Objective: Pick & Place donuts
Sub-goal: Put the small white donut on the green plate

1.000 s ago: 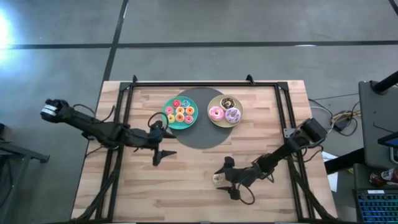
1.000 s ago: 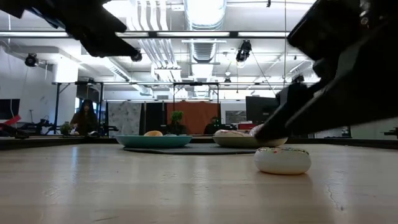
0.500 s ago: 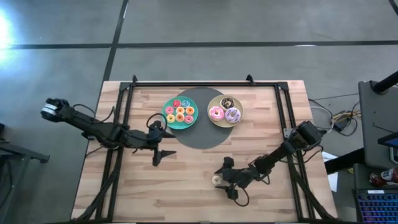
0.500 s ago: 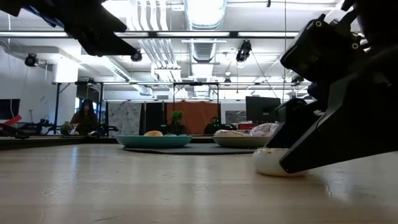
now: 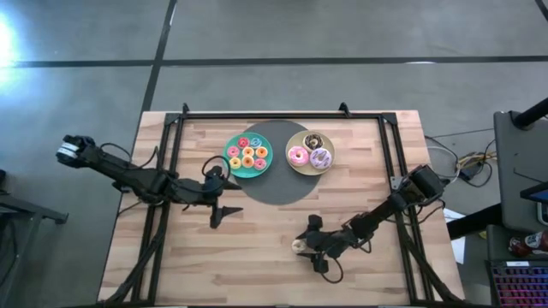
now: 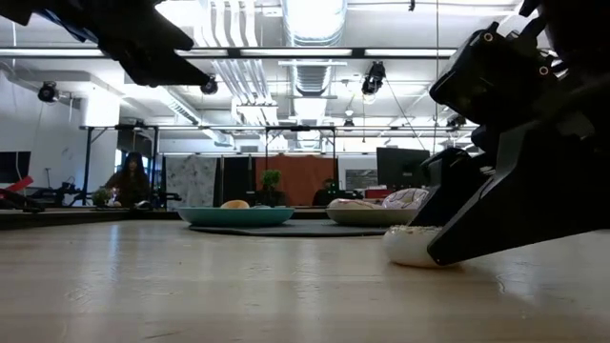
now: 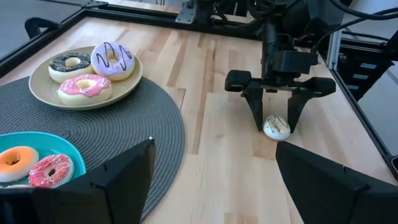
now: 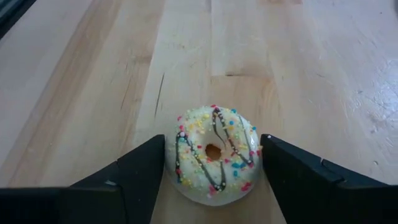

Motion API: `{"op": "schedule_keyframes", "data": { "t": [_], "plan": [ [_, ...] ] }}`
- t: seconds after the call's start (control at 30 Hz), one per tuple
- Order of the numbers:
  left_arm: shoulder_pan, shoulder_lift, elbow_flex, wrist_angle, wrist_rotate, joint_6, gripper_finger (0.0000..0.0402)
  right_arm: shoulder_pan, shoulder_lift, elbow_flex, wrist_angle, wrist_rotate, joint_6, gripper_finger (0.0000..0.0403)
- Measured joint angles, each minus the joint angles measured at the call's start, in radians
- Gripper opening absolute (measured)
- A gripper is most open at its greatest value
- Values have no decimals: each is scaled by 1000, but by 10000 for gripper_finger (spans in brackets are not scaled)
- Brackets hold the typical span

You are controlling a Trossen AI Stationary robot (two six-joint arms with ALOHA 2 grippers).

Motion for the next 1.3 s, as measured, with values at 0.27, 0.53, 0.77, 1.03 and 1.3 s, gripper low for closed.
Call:
{"op": "schedule_keyframes", "data": {
  "t": [0.27, 0.53, 0.77, 1.03, 1.3],
  "plan": [
    [0, -6, 0, -73, -96, -1, 307, -23, -37, -1, 1, -3, -55, 225],
    [-4, -18, -20, -150, -167, -34, 307, -90, -68, 9, 1, -3, -154, 214],
    [-40, -95, -179, -105, -300, -117, 307, -210, -77, 81, 1, -80, -257, 214],
    [-89, -243, -345, 59, -314, -144, 307, -394, -74, 231, -119, -210, -322, 214],
    [-111, -315, -367, 66, -327, -91, 307, -565, -22, 453, -302, -271, -357, 214]
  ]
}}
